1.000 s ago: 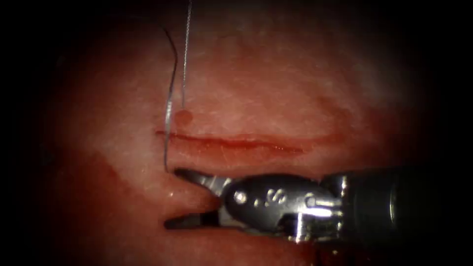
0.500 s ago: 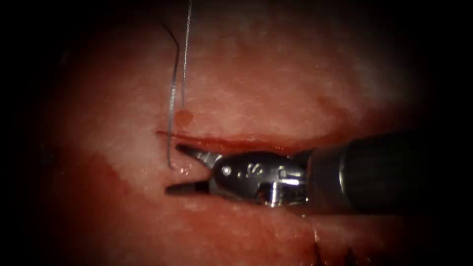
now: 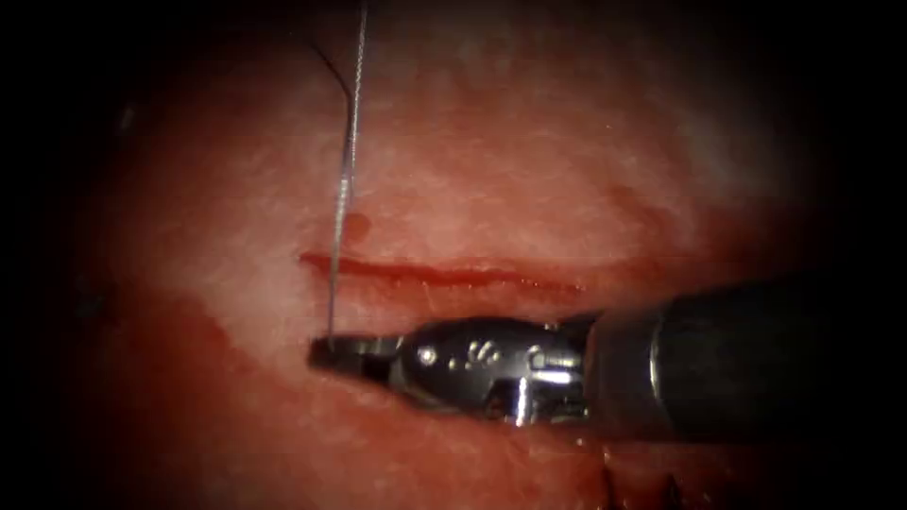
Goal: Wound Closure
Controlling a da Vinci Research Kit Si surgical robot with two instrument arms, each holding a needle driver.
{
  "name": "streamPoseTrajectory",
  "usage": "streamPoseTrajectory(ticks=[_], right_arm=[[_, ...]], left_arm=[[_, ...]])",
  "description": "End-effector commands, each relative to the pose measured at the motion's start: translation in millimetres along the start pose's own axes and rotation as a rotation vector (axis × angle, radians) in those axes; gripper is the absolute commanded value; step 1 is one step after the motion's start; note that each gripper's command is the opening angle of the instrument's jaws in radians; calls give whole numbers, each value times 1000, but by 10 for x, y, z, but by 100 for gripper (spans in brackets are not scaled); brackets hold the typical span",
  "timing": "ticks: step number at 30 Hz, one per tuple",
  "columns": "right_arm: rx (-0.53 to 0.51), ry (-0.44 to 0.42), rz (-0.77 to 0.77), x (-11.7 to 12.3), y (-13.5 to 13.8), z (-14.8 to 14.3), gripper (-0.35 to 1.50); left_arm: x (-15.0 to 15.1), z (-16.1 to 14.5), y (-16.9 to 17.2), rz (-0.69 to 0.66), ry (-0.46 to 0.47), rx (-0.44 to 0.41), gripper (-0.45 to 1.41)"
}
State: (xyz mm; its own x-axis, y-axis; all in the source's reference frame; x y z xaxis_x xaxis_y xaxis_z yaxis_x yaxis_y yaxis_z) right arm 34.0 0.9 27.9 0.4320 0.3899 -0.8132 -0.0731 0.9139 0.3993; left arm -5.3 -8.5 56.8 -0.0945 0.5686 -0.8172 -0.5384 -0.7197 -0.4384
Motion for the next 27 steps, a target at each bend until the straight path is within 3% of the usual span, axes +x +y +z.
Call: streamPoseTrajectory(ticks=[1,7,10,11,12,13,14,15,22,27], right_arm=[[14,5,15,13,-24,-1,-35],[63,16,30,72,-79,-27,-35],[69,19,42,88,-87,-28,-35],[64,19,23,92,-86,-28,-18],[38,29,6,94,-80,-28,41],[16,34,-3,92,-76,-27,74],[1,28,-19,85,-67,-28,99],[-2,26,-19,79,-62,-29,106],[-30,11,-30,31,-24,-31,103],[-82,-3,-43,-8,10,-4,91]], left_arm=[[-11,0,10,-9,-2,-2,-45],[-14,0,10,-7,0,-4,-45],[-14,0,11,-7,0,-4,-45],[-14,-1,11,-7,0,-4,-45],[-14,-1,11,-13,0,-4,-45],[-14,-1,11,-13,0,-5,-45],[-13,-4,10,-13,-1,-7,-45],[-13,-5,9,-13,2,-8,-45],[-16,-22,-10,-18,15,10,-45],[-21,-24,-15,-25,19,38,-45]])
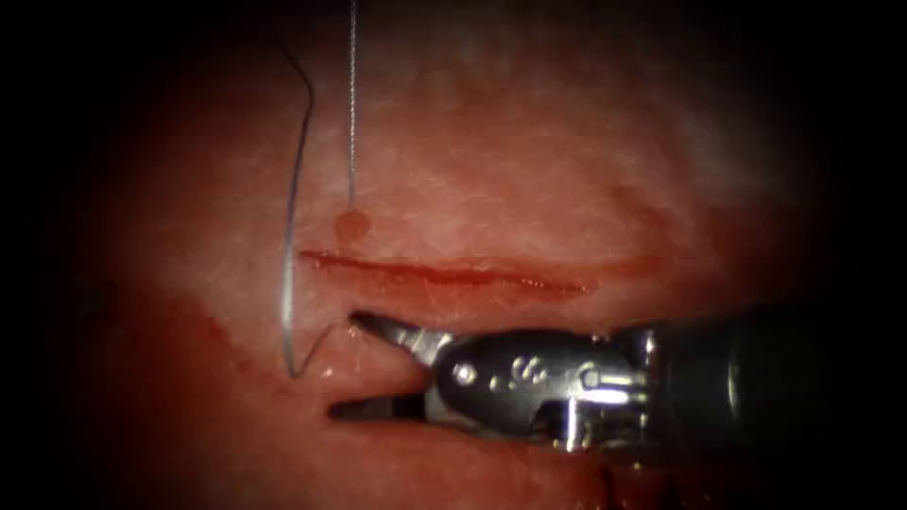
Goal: Wound Closure
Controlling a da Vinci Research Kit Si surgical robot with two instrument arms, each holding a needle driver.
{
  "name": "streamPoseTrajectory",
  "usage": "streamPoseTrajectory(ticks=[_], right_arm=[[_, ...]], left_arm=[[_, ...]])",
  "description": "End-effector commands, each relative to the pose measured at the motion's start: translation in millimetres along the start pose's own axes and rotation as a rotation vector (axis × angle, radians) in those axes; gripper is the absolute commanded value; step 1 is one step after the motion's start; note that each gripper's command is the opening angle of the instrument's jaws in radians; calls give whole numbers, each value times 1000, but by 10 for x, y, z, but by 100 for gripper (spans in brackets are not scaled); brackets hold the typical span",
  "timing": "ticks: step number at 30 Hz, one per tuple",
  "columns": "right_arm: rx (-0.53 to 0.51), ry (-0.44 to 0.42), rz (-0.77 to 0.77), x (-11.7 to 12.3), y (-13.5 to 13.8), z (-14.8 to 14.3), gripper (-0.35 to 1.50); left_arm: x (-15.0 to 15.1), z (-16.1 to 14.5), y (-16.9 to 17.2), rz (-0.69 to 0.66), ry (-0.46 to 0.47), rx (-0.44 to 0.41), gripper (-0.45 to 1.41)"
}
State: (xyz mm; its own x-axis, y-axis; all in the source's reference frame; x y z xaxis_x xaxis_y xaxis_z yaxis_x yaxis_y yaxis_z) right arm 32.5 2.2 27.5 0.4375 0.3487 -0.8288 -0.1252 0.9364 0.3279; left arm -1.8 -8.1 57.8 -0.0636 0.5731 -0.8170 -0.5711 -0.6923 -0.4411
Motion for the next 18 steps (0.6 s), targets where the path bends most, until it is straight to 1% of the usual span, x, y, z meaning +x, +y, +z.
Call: streamPoseTrajectory(ticks=[1,6,9,10,11,13,18], right_arm=[[-8,-4,-1,-15,0,17,89],[-27,-5,-19,-31,9,48,89],[-24,-3,-23,-33,7,58,74],[-7,4,-19,-33,5,59,32],[46,23,-18,-33,0,57,-35],[52,25,-6,-30,-3,52,-35],[64,24,16,-5,-26,24,-35]], left_arm=[[-13,0,11,-4,-5,7,-45],[-16,6,15,-8,-2,6,-45],[-17,7,16,-7,0,4,-45],[-17,7,16,-7,0,5,-45],[-17,7,16,-7,0,5,-45],[-18,7,17,-7,0,5,-45],[-20,8,15,-11,1,6,-45]])
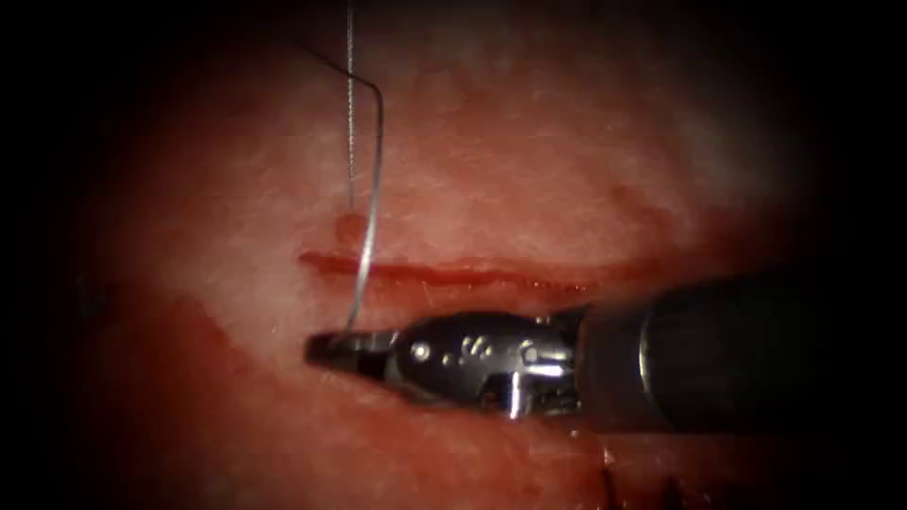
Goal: Wound Closure
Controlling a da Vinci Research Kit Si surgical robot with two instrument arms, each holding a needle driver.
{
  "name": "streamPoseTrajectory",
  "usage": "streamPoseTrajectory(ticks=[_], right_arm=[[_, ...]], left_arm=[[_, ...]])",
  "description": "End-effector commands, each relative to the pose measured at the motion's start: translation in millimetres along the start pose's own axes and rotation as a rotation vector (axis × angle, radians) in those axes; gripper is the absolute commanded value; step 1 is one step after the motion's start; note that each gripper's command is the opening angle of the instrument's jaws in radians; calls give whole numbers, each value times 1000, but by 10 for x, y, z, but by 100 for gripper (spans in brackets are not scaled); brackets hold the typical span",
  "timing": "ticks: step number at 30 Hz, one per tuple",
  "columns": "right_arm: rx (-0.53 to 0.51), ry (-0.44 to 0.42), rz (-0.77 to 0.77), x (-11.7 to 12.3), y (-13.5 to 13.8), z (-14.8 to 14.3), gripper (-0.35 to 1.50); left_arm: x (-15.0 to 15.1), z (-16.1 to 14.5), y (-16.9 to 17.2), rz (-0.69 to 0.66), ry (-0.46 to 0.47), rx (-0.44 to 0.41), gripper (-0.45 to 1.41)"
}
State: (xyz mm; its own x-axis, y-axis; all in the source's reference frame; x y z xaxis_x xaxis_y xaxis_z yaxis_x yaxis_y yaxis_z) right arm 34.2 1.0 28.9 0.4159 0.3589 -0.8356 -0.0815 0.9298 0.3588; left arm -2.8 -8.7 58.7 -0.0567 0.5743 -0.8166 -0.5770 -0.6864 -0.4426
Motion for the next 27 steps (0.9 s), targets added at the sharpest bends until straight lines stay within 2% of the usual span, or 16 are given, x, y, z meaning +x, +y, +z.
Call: streamPoseTrajectory(ticks=[1,9,13,14,16,17,19,27], right_arm=[[18,4,8,10,-23,-1,-35],[95,17,14,78,-93,-36,-35],[97,19,5,102,-108,-42,-35],[91,15,2,105,-107,-41,-18],[51,13,-28,104,-100,-40,49],[31,11,-31,102,-95,-40,71],[13,12,-33,93,-84,-40,96],[-40,1,-36,37,-28,-30,104]], left_arm=[[-11,-1,10,-5,-3,-1,-45],[-13,0,11,-10,-2,-2,-45],[-13,1,12,-10,-1,-6,-45],[-13,1,12,-10,-1,-6,-45],[-13,2,13,-11,0,-8,-45],[-13,1,13,-11,-1,-8,-45],[-13,1,13,-11,-1,-8,-45],[-13,0,12,-10,-1,-9,-45]])
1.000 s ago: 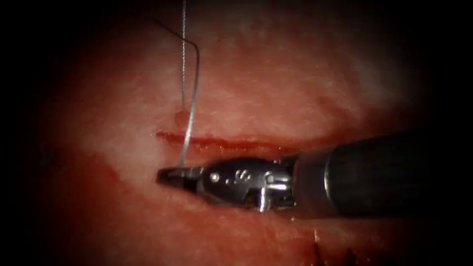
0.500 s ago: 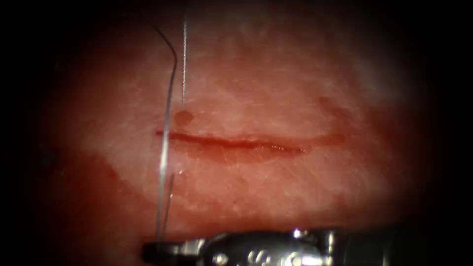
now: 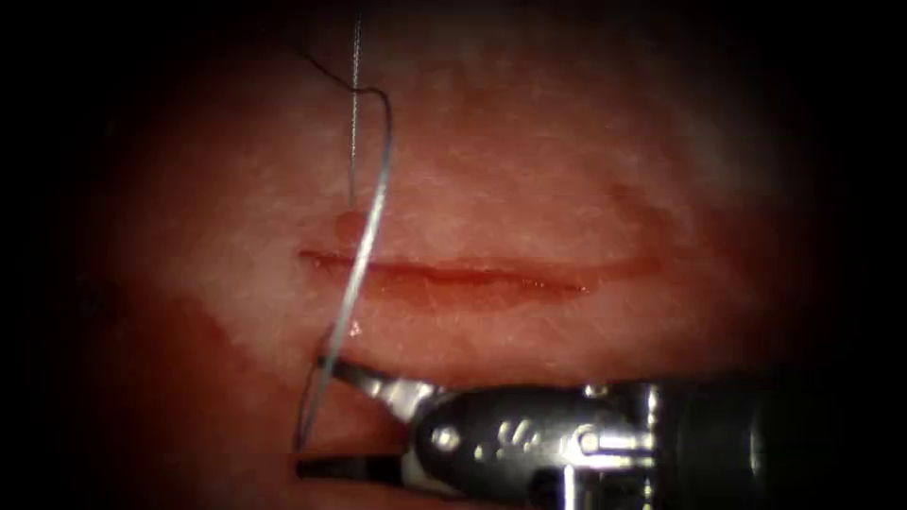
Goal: Wound Closure
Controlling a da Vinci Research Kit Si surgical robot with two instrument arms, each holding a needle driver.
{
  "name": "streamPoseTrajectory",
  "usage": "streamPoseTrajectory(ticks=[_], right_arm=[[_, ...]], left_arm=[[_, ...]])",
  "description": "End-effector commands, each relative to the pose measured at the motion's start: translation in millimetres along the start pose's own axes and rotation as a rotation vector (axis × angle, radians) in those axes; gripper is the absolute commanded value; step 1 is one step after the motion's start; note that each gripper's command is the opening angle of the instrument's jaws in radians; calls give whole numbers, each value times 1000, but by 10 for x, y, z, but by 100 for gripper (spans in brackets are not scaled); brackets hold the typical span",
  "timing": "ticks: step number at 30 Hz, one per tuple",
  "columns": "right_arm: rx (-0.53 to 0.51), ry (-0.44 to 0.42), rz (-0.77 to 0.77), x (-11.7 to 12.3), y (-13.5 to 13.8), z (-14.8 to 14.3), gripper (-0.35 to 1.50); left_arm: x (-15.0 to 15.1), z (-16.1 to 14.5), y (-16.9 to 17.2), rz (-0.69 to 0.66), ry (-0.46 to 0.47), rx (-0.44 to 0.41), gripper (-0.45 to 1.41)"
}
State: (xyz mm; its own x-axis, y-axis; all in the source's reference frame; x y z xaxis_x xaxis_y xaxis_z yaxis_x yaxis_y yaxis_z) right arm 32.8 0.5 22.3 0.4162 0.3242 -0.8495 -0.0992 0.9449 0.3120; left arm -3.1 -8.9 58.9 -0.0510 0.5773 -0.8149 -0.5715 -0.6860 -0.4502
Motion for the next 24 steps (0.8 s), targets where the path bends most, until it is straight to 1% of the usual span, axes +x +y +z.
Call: streamPoseTrajectory(ticks=[1,4,6,7,10,11,12,13,14,18,21,24], right_arm=[[-9,-2,1,-15,2,13,103],[-37,-9,-4,-32,16,31,101],[-46,-11,-8,-42,24,46,94],[-47,-11,-10,-46,27,52,94],[-50,-11,-18,-57,32,68,81],[-48,-10,-22,-61,33,74,67],[-34,0,-26,-65,34,77,29],[-5,12,-19,-68,33,78,-23],[3,15,-6,-72,33,78,-35],[2,-9,15,-73,26,65,-35],[6,-15,29,-56,11,45,-35],[20,-1,38,-35,-6,33,-35]], left_arm=[[-10,-2,10,-4,-3,-2,-45],[-11,-2,10,-9,-2,-4,-45],[-11,-2,10,-9,-2,-4,-45],[-11,-2,10,-9,-2,-4,-45],[-11,-2,10,-9,-2,-7,-45],[-12,-2,10,-9,-2,-7,-45],[-12,-2,11,-9,-2,-7,-45],[-12,-2,11,-9,-2,-7,-45],[-12,-2,11,-9,-2,-7,-45],[-12,-3,10,-9,-2,-7,-45],[-12,-2,10,-9,-1,-7,-45],[-12,-2,10,-9,-1,-7,-45]])
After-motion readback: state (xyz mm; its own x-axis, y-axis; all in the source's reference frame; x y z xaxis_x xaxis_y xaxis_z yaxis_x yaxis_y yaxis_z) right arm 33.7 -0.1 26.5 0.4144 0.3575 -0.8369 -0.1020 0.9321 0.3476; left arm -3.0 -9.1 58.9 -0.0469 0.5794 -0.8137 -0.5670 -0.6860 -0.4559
